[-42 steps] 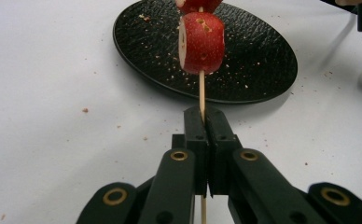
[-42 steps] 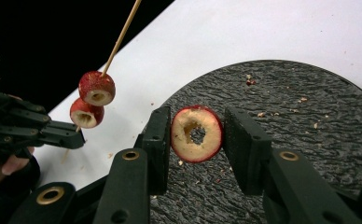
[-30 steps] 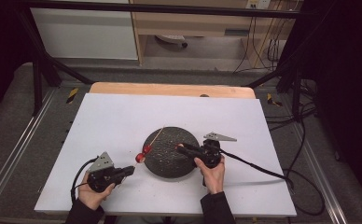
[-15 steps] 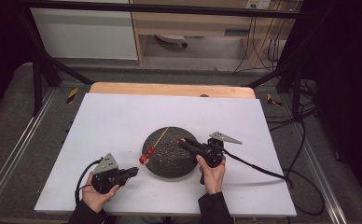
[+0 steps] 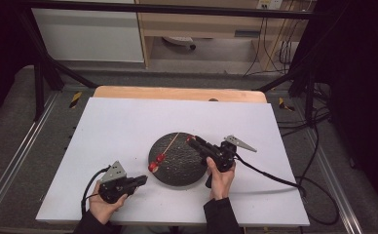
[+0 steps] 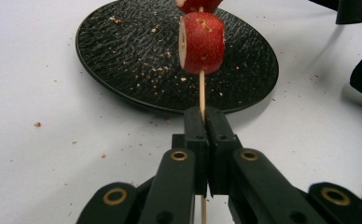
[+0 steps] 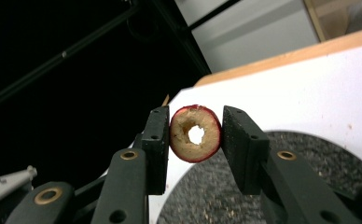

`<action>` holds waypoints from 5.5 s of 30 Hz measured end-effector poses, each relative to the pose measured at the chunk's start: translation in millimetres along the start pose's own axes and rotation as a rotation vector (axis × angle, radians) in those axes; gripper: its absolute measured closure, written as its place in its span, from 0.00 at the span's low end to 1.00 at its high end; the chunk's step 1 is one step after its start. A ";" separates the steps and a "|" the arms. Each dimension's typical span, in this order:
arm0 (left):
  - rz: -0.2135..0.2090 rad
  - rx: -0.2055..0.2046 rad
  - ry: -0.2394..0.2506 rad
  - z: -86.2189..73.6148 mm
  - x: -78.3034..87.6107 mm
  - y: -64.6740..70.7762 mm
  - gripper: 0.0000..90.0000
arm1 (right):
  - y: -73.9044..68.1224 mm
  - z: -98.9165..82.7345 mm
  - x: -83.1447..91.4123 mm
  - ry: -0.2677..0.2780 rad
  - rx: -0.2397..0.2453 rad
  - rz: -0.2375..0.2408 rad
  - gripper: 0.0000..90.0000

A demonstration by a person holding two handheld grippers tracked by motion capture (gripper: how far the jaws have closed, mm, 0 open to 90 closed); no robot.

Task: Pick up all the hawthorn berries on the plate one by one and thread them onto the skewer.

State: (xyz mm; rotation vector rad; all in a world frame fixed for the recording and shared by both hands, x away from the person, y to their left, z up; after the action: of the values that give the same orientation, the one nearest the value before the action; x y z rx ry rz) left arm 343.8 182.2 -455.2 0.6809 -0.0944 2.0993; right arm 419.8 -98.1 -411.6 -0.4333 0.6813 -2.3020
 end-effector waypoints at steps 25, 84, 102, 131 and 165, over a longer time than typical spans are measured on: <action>0.004 -0.004 0.030 4.1 -7.2 10.1 0.98 | 2.5 19.0 -6.4 0.175 -0.073 0.021 0.70; -0.022 0.013 0.080 20.0 -28.5 27.3 0.98 | 2.9 23.2 -12.0 0.271 -0.167 0.083 0.71; -0.008 0.049 0.109 31.3 -37.1 32.6 0.98 | 0.4 15.9 -13.9 0.256 -0.164 0.101 0.71; -0.020 0.052 0.122 59.4 -52.3 28.5 0.98 | -3.1 7.8 -10.4 0.210 -0.131 0.104 0.71; 0.015 0.075 0.098 49.7 -20.2 -0.8 0.99 | 23.5 16.7 15.6 -0.194 0.306 -0.090 0.05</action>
State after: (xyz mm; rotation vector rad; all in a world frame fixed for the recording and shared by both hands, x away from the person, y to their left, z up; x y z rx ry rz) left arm 374.9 152.1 -423.5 0.6219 0.0347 2.1559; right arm 428.9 -129.5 -410.0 -0.5411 0.2138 -2.3579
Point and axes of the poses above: each handheld gripper's, and its own axes: x roughly backward along the jaws, z roughly out of its top, y roughly to its right, the point moved 4 cm from there along -x, roughly forward along the jaws, and after that the axes turned 4 degrees about -z, right-handed, at the moved point
